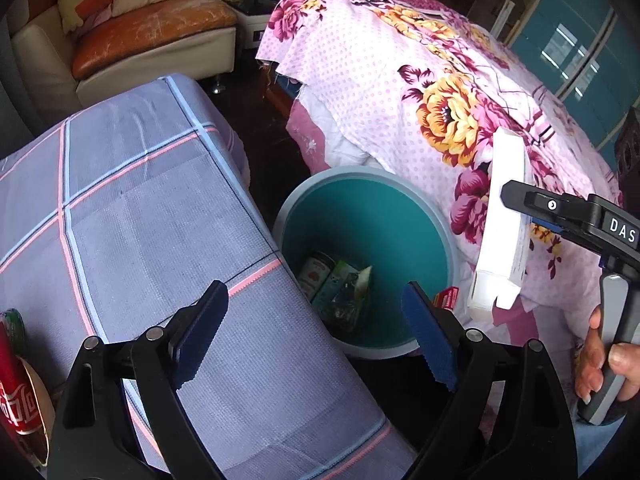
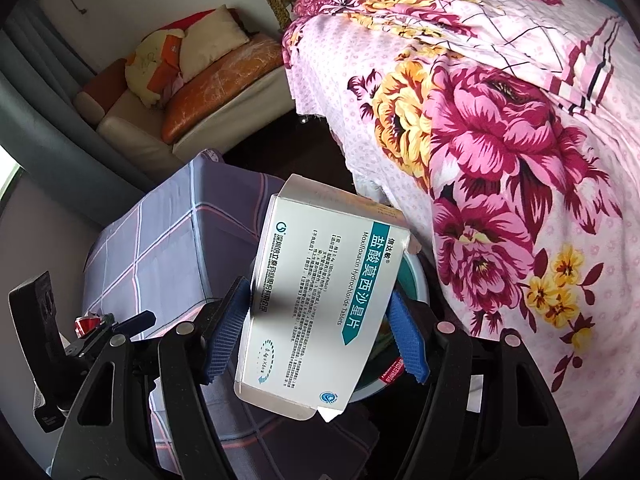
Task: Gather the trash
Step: 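Carry box and wrapper over the wastebasket and open both grippers to drop them, then grasp the red Coca-Cola can with the right gripper while the left grasps the pink paper cup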
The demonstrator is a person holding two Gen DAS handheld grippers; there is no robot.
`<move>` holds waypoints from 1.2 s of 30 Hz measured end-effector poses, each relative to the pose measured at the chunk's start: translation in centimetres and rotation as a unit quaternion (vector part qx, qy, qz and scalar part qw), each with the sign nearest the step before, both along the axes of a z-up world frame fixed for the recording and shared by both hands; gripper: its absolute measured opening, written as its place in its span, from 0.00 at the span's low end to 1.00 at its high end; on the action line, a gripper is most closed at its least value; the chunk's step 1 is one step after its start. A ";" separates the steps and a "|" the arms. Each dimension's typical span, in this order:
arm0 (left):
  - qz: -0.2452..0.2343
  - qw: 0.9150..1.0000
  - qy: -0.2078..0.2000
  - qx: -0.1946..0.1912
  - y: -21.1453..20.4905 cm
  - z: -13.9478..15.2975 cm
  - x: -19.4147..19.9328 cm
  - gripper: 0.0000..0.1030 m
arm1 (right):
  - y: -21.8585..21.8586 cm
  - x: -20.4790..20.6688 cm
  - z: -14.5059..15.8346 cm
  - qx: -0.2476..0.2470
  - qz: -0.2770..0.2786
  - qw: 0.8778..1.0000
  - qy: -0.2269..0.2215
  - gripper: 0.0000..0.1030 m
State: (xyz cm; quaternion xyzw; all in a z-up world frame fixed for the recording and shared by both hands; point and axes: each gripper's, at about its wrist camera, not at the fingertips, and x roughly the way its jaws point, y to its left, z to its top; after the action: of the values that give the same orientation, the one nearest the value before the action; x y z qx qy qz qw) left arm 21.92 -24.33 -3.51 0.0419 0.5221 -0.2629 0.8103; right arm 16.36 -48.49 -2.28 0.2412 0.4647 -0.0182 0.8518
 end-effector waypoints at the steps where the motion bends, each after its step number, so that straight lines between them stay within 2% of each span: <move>1: 0.002 1.000 0.001 -0.002 0.3 0.0 -0.1 0.87 | 0.2 0.1 -0.2 0.003 0.001 1.000 0.005 0.65; 3: 0.004 1.000 0.001 -0.004 0.7 0.1 -0.2 0.87 | 0.4 0.3 -0.4 0.011 0.002 1.000 0.011 0.70; 8: 0.011 1.000 0.000 -0.009 2.0 0.4 -0.5 0.88 | 1.4 0.4 0.0 0.007 0.007 1.000 0.018 0.74; 18: 0.032 0.999 -0.001 -0.024 5.7 1.2 -1.9 0.88 | 4.5 -0.1 0.8 -0.009 0.022 0.999 0.030 0.75; 25: 0.057 0.998 -0.009 -0.035 9.8 2.4 -3.5 0.88 | 7.9 -0.5 2.2 -0.019 0.045 0.998 0.027 0.75; 36: 0.113 0.993 -0.027 -0.035 18.4 4.5 -6.7 0.89 | 15.9 -0.9 4.4 -0.034 0.107 0.993 0.020 0.76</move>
State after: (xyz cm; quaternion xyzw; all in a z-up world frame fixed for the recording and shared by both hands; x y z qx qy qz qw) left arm 15.17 -5.98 0.98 -0.0387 0.4922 -0.1867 0.8493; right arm 15.48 -32.64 2.12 0.1601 0.5039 0.0524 0.8472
